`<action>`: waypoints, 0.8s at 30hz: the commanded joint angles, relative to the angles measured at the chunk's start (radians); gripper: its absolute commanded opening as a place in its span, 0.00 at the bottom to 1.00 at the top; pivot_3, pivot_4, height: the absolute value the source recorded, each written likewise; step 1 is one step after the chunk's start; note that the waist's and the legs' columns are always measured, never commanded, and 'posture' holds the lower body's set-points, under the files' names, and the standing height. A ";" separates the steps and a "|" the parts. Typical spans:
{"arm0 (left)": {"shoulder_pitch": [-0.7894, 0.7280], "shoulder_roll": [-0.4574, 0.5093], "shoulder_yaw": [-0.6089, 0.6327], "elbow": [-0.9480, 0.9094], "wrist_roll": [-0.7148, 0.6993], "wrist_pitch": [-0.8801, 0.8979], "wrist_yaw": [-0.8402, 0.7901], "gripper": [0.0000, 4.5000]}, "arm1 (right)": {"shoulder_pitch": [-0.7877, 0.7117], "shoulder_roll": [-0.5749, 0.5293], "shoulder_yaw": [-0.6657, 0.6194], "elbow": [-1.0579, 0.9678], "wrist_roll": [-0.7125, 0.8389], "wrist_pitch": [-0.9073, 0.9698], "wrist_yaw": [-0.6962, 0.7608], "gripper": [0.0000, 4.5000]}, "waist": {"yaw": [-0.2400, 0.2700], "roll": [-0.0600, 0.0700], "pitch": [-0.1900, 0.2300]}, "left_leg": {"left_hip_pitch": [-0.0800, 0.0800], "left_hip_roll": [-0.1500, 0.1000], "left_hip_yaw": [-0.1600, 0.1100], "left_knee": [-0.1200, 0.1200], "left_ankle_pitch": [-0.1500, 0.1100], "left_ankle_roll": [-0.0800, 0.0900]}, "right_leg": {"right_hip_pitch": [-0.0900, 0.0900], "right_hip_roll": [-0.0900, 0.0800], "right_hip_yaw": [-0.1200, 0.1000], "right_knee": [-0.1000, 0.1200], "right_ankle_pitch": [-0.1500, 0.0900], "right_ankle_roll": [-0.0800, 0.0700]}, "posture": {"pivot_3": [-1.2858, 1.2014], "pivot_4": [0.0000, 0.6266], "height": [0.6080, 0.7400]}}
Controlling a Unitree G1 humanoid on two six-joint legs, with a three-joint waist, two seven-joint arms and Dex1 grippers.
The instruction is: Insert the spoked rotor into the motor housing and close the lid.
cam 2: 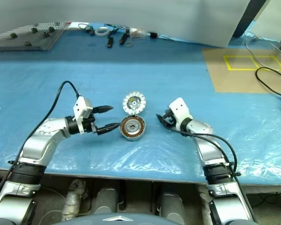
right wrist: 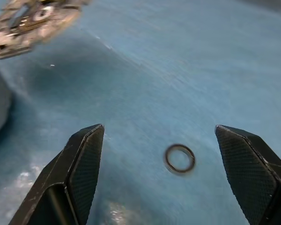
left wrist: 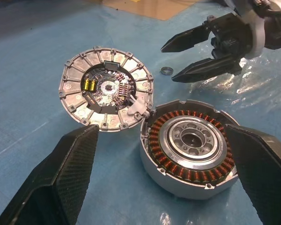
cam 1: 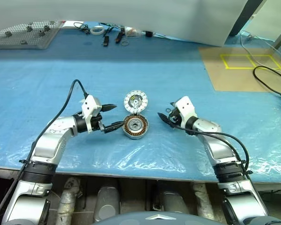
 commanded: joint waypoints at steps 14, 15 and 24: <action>0.014 0.030 0.008 -0.051 -0.004 0.011 -0.020 1.00 | -0.008 0.025 0.005 0.077 0.031 -0.002 -0.022 0.89 | 0.000 0.000 0.000 | 0.001 0.000 0.000 -0.001 0.000 0.000 | 0.000 0.000 0.000 0.000 0.000 0.000 | 0.52 0.24 1.00; 0.014 0.030 0.007 -0.052 -0.004 0.012 -0.019 1.00 | -0.009 0.026 0.007 0.082 0.028 -0.004 -0.025 0.89 | 0.000 0.000 0.000 | 0.001 0.000 0.000 -0.001 0.000 0.000 | 0.001 0.000 0.000 0.000 0.000 0.000 | 0.52 0.24 1.00; 0.017 0.025 0.003 -0.062 -0.002 0.016 -0.013 1.00 | -0.011 0.040 0.046 0.083 0.014 -0.012 -0.023 0.85 | -0.001 0.000 0.000 | 0.002 0.000 0.000 -0.001 0.000 0.000 | 0.001 0.000 0.000 0.000 0.000 0.000 | 0.52 0.24 1.00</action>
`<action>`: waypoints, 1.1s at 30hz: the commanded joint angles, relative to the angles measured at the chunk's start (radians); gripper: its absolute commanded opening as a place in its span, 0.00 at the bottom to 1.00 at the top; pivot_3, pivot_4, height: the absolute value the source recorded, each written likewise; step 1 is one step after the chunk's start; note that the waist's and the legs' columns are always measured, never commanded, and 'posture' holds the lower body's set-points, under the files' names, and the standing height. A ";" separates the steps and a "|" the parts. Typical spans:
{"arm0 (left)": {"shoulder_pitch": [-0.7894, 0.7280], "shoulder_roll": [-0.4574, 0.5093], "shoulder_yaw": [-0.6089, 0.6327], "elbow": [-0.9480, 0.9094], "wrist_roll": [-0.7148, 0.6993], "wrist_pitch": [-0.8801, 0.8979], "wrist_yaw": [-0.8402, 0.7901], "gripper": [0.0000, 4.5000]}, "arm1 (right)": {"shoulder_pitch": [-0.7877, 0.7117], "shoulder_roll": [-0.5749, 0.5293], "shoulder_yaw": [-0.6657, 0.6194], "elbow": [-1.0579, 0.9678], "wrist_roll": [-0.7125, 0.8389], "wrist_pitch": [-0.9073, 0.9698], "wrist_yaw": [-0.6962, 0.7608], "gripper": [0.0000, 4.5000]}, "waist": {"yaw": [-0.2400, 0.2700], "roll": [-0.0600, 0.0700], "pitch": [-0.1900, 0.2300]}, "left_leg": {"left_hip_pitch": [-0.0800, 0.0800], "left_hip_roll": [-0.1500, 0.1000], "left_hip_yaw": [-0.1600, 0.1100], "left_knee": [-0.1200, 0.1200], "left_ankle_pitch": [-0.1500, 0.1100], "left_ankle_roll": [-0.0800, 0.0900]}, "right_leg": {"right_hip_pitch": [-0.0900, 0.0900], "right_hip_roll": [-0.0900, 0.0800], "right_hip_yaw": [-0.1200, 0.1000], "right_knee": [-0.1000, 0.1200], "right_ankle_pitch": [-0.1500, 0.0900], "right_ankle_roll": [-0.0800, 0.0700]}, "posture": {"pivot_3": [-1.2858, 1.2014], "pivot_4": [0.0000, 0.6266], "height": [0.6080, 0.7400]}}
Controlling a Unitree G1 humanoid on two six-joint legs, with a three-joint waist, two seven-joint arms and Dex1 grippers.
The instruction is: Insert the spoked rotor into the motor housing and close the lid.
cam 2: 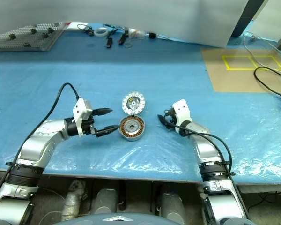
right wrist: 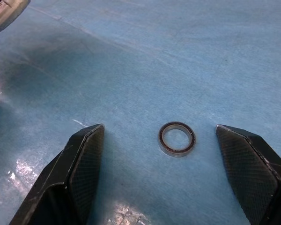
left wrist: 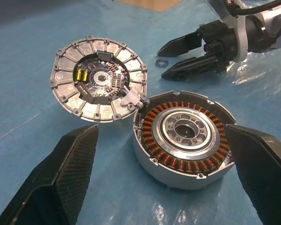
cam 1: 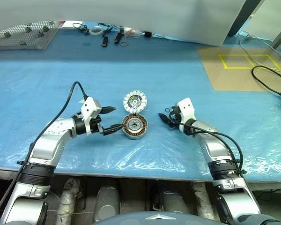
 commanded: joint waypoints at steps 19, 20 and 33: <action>0.004 -0.002 0.005 -0.050 -0.002 -0.004 0.014 1.00 | -0.003 -0.070 0.029 0.013 -0.005 0.007 0.056 0.13 | 0.003 0.000 0.000 | 0.001 -0.001 0.000 0.000 0.000 0.000 | 0.002 -0.001 0.000 -0.001 0.000 0.000 | 0.52 0.24 1.00; 0.003 -0.001 0.006 -0.050 -0.003 -0.003 0.014 1.00 | -0.006 -0.071 0.026 -0.001 0.008 0.017 0.071 0.13 | 0.003 0.000 0.000 | 0.001 -0.002 0.000 0.000 0.000 0.000 | 0.002 -0.001 0.000 -0.001 0.000 0.000 | 0.52 0.24 1.00; 0.013 0.018 0.023 -0.063 -0.012 -0.006 -0.006 1.00 | -0.046 -0.120 0.036 -0.257 0.146 0.135 0.249 0.13 | 0.001 0.000 0.000 | -0.001 -0.001 0.000 -0.002 -0.001 0.002 | 0.000 -0.001 0.000 -0.002 0.000 0.000 | 0.52 0.24 1.00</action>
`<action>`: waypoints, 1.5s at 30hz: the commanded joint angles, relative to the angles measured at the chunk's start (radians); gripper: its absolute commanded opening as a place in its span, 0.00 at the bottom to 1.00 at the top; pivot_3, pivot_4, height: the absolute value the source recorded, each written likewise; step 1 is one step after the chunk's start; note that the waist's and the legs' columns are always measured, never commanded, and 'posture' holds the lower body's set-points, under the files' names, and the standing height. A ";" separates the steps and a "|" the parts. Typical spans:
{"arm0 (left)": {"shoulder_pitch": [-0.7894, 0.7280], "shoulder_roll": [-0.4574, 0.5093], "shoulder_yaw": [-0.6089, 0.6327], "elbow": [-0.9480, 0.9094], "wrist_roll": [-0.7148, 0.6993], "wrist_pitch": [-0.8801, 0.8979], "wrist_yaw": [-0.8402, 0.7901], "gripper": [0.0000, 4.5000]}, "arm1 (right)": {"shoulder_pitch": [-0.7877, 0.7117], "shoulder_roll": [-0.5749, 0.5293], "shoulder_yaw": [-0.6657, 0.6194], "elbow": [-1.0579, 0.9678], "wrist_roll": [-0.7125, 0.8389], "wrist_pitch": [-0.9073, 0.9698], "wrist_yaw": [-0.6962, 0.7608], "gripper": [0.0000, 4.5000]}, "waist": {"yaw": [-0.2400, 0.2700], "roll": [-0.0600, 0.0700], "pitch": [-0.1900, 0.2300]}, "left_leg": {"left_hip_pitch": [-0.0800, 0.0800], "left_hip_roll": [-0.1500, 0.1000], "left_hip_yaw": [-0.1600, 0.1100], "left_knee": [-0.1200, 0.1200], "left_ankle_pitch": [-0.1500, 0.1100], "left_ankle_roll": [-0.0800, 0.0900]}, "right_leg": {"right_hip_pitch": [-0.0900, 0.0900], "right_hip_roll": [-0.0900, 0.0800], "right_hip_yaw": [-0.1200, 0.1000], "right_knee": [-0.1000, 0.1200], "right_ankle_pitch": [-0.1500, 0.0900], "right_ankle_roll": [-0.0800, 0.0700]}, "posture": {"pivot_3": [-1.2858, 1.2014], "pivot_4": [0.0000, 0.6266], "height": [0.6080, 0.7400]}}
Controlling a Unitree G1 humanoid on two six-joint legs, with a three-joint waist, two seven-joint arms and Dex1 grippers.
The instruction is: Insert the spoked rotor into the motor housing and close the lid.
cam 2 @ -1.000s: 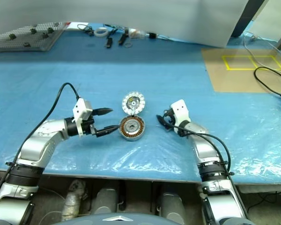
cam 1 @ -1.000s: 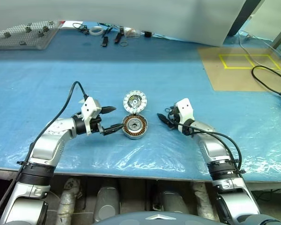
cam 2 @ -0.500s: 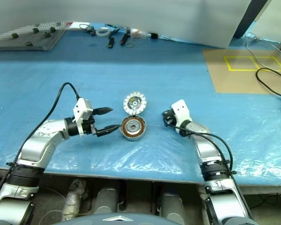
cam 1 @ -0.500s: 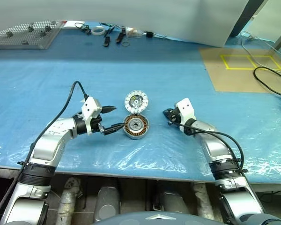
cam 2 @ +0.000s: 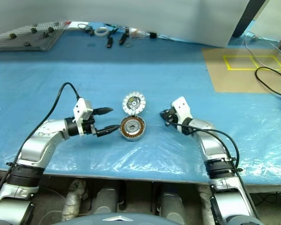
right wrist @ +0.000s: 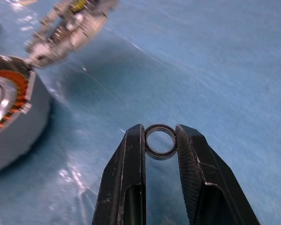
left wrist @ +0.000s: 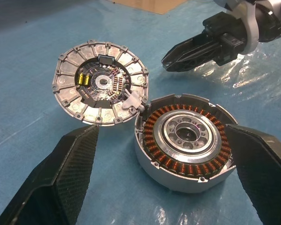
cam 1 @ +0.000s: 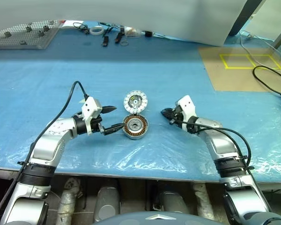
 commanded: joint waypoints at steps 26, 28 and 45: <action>0.121 0.036 -0.002 -0.184 -0.022 -0.015 -0.020 1.00 | -0.236 -0.016 0.277 0.051 0.063 -0.016 0.395 0.13 | -0.001 0.000 0.000 | -0.001 0.000 0.000 -0.001 0.001 0.000 | 0.000 0.000 0.000 -0.002 0.000 0.000 | 0.52 0.24 1.00; 0.130 0.031 -0.003 -0.187 -0.017 -0.017 -0.008 1.00 | -0.242 -0.004 0.283 0.069 0.055 -0.024 0.397 0.13 | -0.001 0.000 0.000 | -0.001 0.000 0.000 -0.001 0.000 0.001 | 0.000 0.000 -0.001 -0.001 0.000 0.000 | 0.52 0.24 1.00; 0.252 -0.088 0.004 -0.178 0.029 -0.106 0.148 1.00 | -0.261 0.023 0.286 0.153 0.011 -0.075 0.407 0.13 | -0.002 0.000 0.000 | 0.000 0.000 0.000 0.000 0.000 0.002 | 0.000 0.000 -0.001 -0.001 0.000 0.000 | 0.52 0.24 1.00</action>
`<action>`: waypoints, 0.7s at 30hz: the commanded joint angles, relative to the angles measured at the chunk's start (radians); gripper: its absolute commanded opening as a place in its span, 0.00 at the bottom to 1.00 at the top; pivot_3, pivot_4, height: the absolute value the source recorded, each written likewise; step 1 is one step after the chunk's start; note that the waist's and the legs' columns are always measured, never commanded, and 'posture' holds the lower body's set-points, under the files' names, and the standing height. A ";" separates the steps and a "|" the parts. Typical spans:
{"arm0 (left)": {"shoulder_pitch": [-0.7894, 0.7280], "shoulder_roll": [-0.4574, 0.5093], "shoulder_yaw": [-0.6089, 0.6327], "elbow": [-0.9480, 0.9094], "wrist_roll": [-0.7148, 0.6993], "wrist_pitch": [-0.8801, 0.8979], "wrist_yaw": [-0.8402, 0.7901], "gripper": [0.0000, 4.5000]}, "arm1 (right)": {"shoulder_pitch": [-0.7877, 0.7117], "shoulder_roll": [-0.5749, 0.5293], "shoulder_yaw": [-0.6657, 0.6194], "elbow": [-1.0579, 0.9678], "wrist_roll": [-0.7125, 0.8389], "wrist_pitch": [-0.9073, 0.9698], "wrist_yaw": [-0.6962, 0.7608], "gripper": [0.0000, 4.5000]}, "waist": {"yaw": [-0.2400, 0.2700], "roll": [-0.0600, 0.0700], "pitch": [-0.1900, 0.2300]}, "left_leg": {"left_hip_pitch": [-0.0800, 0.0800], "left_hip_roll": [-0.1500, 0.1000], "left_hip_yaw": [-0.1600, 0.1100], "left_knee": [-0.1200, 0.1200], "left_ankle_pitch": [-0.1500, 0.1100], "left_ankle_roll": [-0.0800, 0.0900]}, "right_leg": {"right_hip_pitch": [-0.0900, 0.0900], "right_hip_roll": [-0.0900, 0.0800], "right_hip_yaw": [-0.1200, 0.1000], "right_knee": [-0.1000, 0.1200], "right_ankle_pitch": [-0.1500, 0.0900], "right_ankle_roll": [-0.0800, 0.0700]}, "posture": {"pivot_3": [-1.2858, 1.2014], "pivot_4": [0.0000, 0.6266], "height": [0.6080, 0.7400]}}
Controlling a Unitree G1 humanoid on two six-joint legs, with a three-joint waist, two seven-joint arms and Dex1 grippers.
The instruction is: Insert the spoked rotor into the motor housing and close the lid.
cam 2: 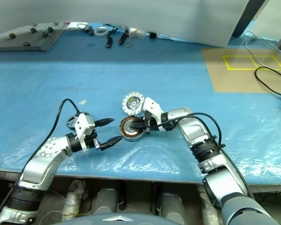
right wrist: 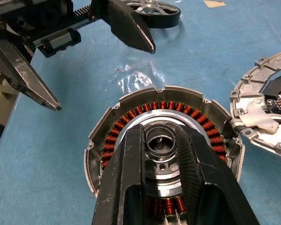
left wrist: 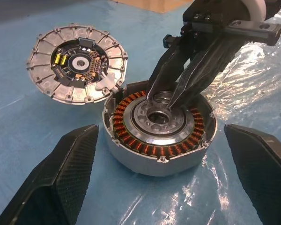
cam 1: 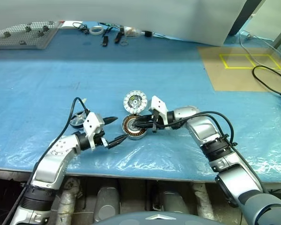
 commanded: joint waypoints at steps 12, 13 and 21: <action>0.024 0.019 0.012 -0.022 -0.001 -0.049 0.003 1.00 | -0.046 0.040 0.008 0.108 -0.056 -0.106 0.018 0.13 | 0.000 0.000 0.000 | 0.000 0.000 0.000 0.000 0.000 0.000 | 0.000 0.000 0.000 0.000 0.000 0.000 | 0.52 0.24 1.00; 0.024 0.016 0.010 -0.023 0.000 -0.051 0.006 1.00 | -0.043 0.039 0.009 0.108 -0.056 -0.105 0.023 0.13 | 0.001 0.000 0.000 | 0.000 0.000 0.000 0.000 0.000 0.000 | 0.000 0.000 0.000 0.000 0.000 0.000 | 0.52 0.24 1.00; 0.034 0.019 0.011 -0.021 0.000 -0.061 0.004 1.00 | -0.038 0.024 0.033 0.100 -0.077 -0.122 0.067 0.13 | 0.000 0.000 0.000 | 0.001 0.000 0.000 0.001 0.000 0.000 | 0.000 0.000 0.000 0.001 0.000 0.000 | 0.52 0.24 1.00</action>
